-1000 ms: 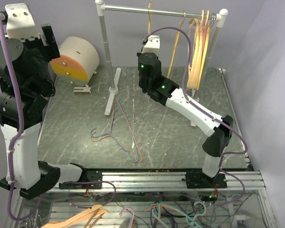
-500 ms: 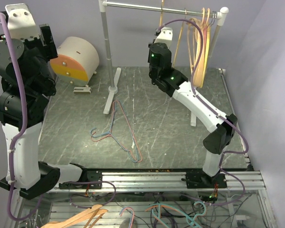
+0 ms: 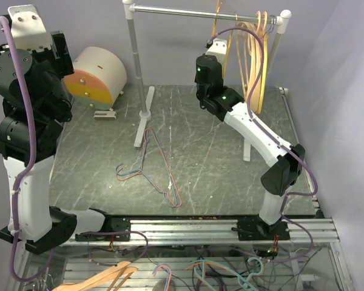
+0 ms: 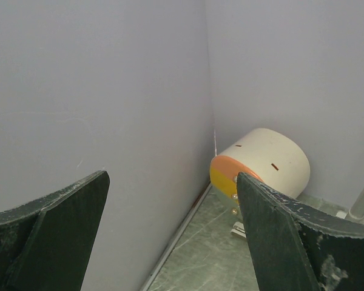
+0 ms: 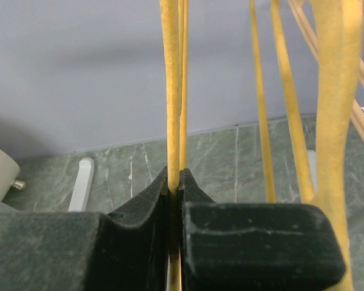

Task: Organize the hangers

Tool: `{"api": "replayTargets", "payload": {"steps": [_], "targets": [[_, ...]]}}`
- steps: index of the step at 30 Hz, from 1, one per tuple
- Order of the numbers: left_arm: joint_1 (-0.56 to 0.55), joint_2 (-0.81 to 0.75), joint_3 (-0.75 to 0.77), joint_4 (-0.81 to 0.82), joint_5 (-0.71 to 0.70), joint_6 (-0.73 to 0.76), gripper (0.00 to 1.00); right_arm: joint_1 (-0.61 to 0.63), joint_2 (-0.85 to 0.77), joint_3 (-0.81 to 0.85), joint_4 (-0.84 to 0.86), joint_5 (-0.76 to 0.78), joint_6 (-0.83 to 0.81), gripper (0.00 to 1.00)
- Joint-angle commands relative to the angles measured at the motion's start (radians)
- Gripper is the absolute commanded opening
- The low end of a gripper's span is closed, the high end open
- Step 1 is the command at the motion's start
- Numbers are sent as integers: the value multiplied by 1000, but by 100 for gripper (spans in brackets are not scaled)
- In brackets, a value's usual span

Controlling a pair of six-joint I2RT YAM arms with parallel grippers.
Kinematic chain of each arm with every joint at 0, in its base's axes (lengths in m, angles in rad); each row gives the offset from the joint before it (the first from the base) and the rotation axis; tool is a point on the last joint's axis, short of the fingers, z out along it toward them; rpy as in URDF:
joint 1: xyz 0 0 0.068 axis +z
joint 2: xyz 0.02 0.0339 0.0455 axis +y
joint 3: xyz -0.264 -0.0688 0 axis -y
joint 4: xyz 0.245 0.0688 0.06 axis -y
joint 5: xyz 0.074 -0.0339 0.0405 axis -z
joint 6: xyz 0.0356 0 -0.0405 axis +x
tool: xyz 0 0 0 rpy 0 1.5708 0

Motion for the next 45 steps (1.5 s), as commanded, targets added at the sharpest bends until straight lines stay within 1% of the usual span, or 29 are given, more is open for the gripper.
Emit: {"api": "replayTargets", "payload": {"steps": [1,10,18,31,32,33,34,35,37,38,39,41,43,45], "targets": [[12,-6,-5,20,2,7,98,-8,-72,-25,6,-7,31,0],[17,-12,-24,10,13,-2,98,-21,-78,-29,-33,-3,38,0],[20,-14,-28,1,20,-6,98,-25,-108,-80,-36,-10,58,0],[28,-19,-39,-10,36,-19,98,-24,-205,-181,-34,-19,66,0],[30,-20,-42,-10,36,-18,98,-21,-222,-189,-32,-19,65,3],[31,-21,-46,-10,36,-16,98,-17,-241,-204,-16,-19,54,15],[32,-22,-49,-9,35,-15,98,-7,-261,-219,1,-21,42,34],[33,-25,-52,-9,32,-16,98,2,-277,-225,8,-18,32,50],[37,-29,-61,-10,34,-17,98,16,-291,-215,-4,-10,13,70],[40,-31,-67,-11,37,-18,98,25,-294,-204,-16,-2,6,76],[44,-33,-74,-15,41,-21,98,39,-301,-202,-13,14,-10,80],[48,-38,-96,-28,65,-24,98,81,-331,-236,56,47,-74,98],[53,-43,-118,-50,124,-19,98,120,-354,-268,109,65,-124,100],[58,-45,-146,-86,247,12,98,139,-359,-260,116,69,-151,100]]}}
